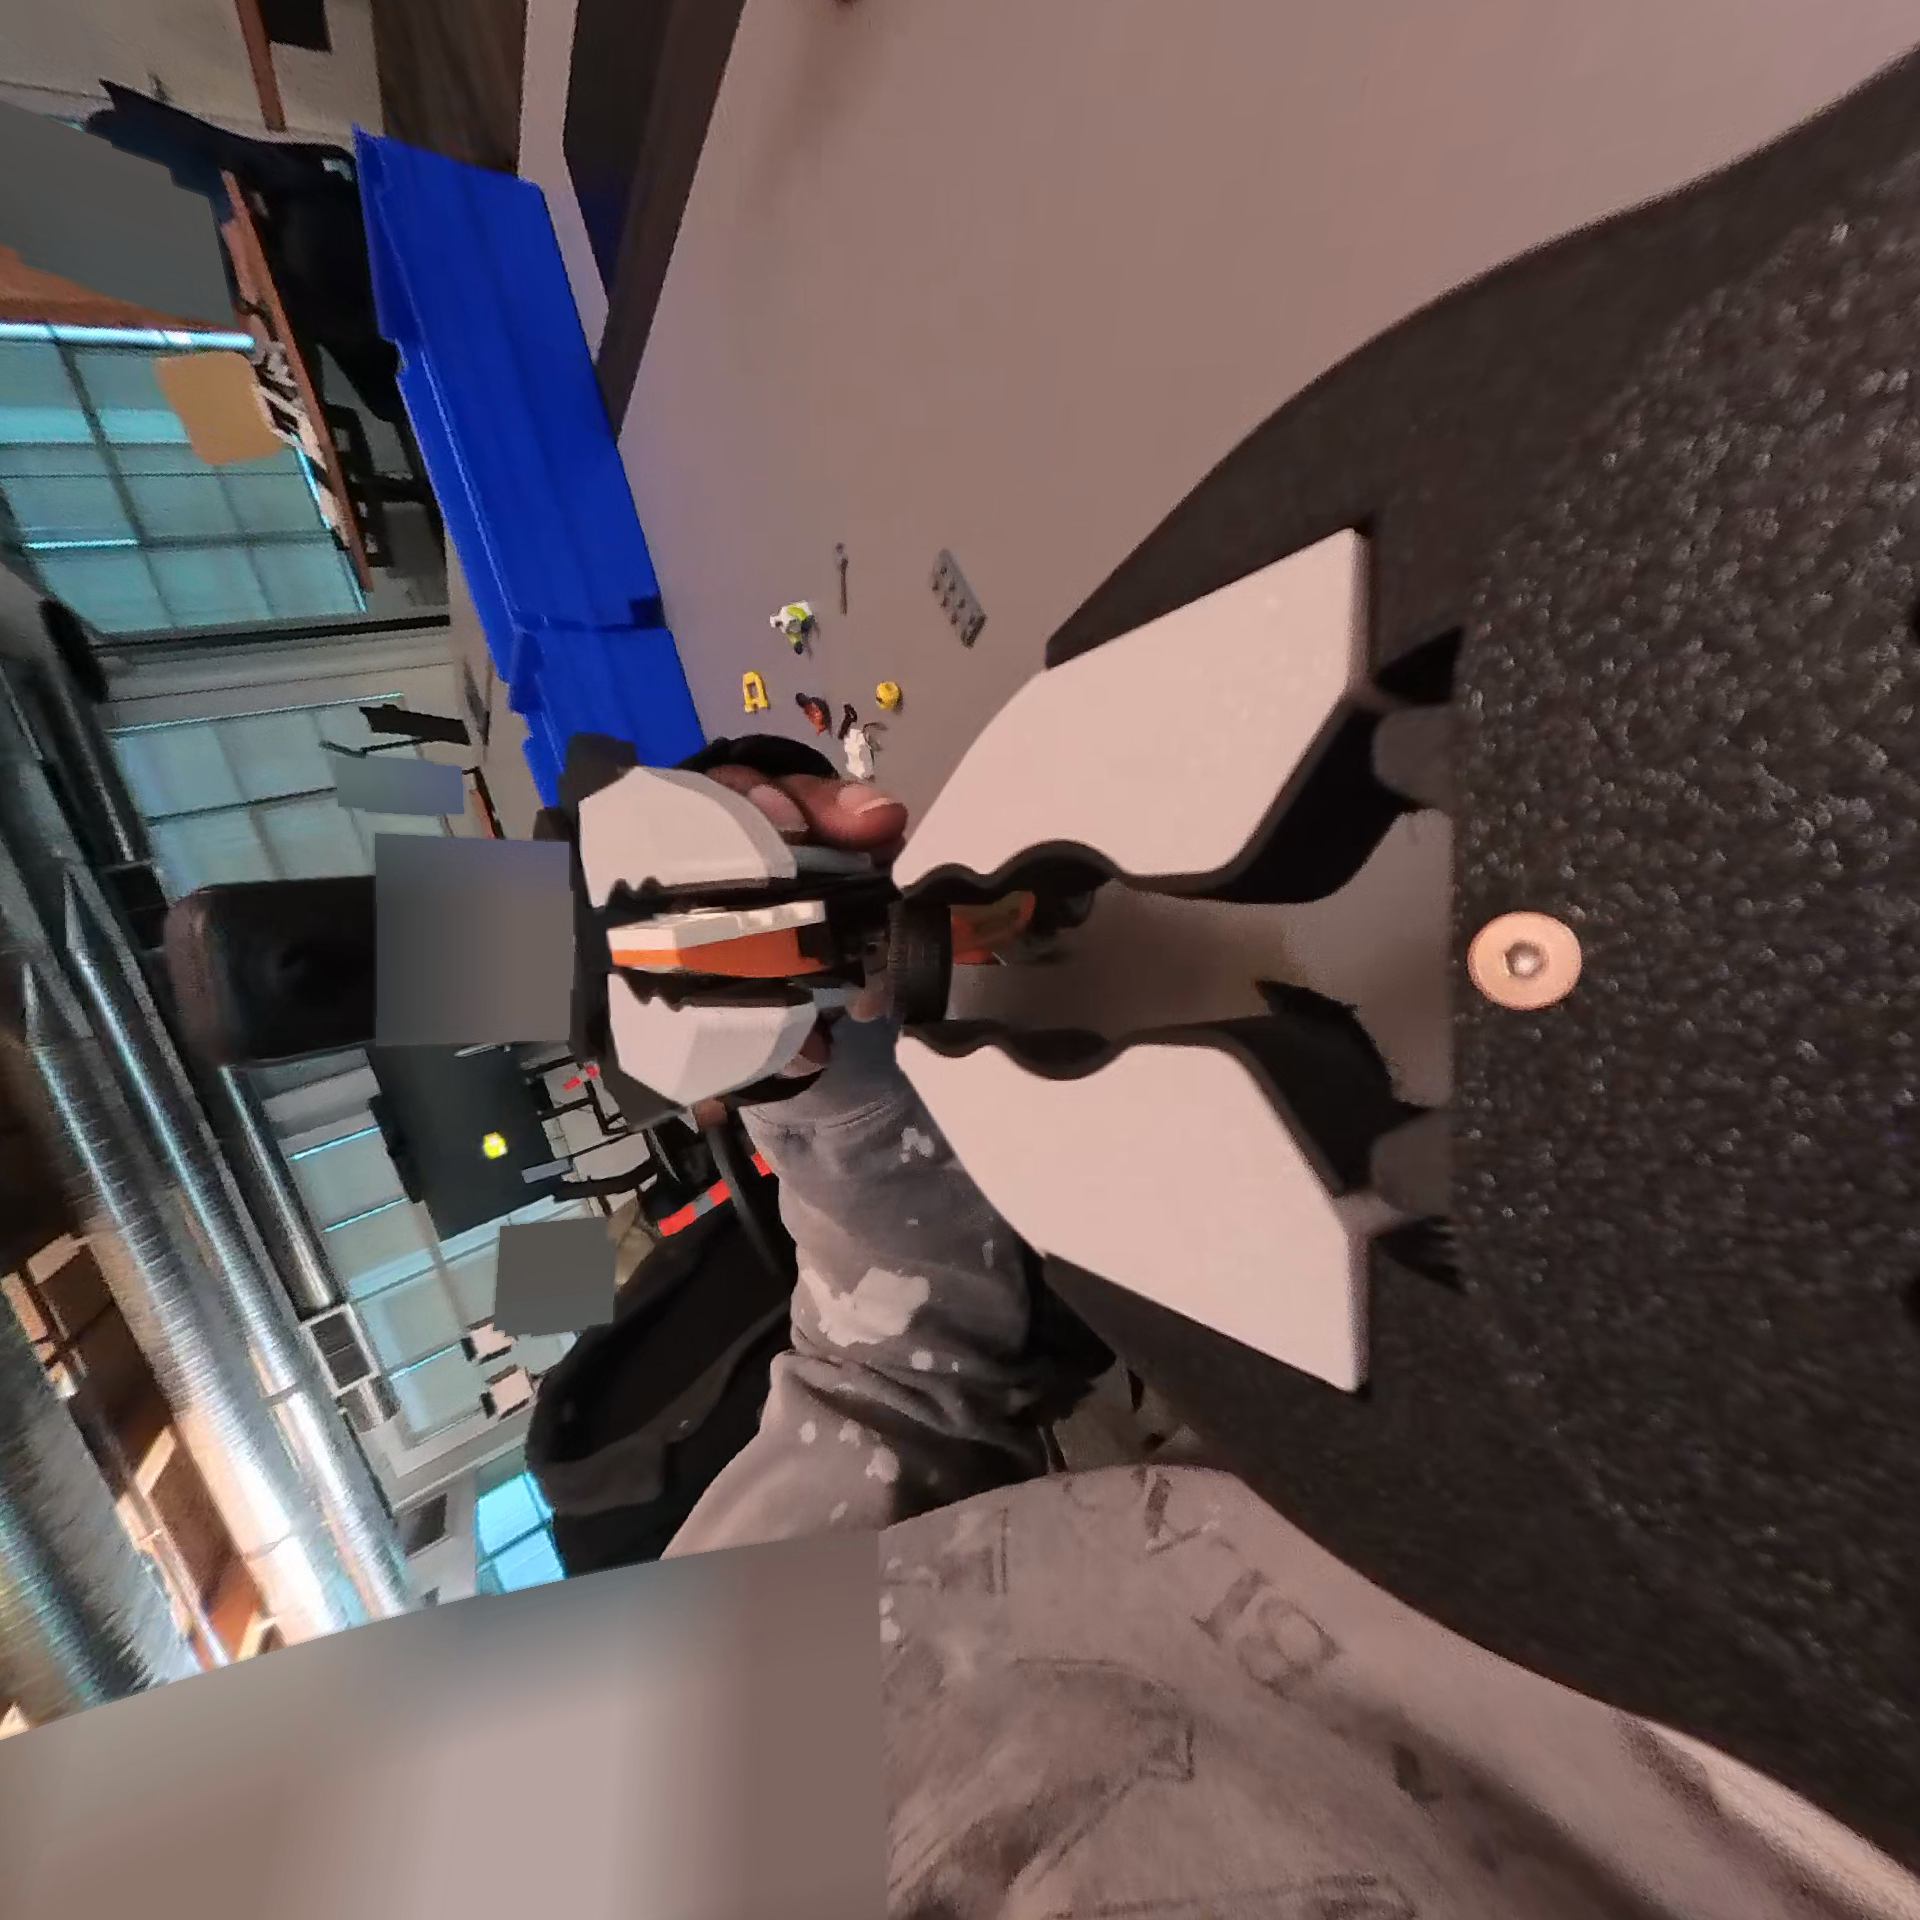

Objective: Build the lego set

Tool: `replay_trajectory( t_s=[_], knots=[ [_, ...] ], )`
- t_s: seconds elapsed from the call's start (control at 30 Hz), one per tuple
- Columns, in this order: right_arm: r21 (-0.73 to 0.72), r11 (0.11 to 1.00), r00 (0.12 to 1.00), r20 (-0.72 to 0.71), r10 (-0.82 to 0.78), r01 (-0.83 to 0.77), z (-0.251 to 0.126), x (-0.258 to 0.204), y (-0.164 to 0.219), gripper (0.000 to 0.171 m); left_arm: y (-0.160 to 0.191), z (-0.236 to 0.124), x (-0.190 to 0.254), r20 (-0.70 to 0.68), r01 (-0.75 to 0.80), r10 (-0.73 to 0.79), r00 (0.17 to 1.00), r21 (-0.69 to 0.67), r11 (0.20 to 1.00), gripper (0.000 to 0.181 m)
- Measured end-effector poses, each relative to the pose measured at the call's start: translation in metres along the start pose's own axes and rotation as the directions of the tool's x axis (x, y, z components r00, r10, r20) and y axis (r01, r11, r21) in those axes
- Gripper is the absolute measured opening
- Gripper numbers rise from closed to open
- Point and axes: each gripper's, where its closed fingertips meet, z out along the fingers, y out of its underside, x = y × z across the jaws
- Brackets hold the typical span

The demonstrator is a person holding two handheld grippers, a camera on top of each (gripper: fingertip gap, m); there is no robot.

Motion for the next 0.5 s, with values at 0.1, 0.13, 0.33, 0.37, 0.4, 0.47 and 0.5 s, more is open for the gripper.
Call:
replay_trajectory(
  t_s=[0.1,0.13,0.33,0.37,0.4,0.47,0.5],
  knots=[
    [-0.035,0.999,1.000,0.017,-0.003,0.003,0.001,-0.002,0.005,0.021,0.003,-0.001,0.003,-0.016,0.002,-0.003,1.000,-0.026,1.000,0.020],
    [-0.045,0.999,1.000,0.019,-0.007,0.008,0.001,-0.002,0.005,0.021,0.004,-0.001,0.003,-0.018,0.001,-0.002,1.000,-0.032,0.999,0.020],
    [-0.117,0.992,0.999,-0.019,-0.042,0.040,-0.003,0.004,0.013,0.021,0.006,0.000,0.005,-0.032,0.002,-0.003,0.999,-0.043,0.999,0.019],
    [-0.124,0.991,0.999,-0.019,-0.048,0.045,-0.004,0.004,0.013,0.021,0.007,0.000,0.004,-0.024,-0.006,0.004,1.000,-0.052,0.999,0.019],
    [-0.128,0.990,0.998,-0.022,-0.058,0.055,-0.005,0.004,0.012,0.021,0.009,0.000,0.003,-0.015,-0.014,0.013,1.000,-0.064,0.998,0.019],
    [-0.146,0.987,0.997,-0.030,-0.074,0.069,-0.004,0.004,0.015,0.021,0.012,0.002,0.004,-0.022,-0.011,0.009,1.000,-0.076,0.997,0.019],
    [-0.159,0.984,0.996,-0.032,-0.082,0.076,-0.004,0.005,0.017,0.021,0.013,0.002,0.003,-0.016,-0.012,0.010,1.000,-0.084,0.996,0.019]
  ],
)
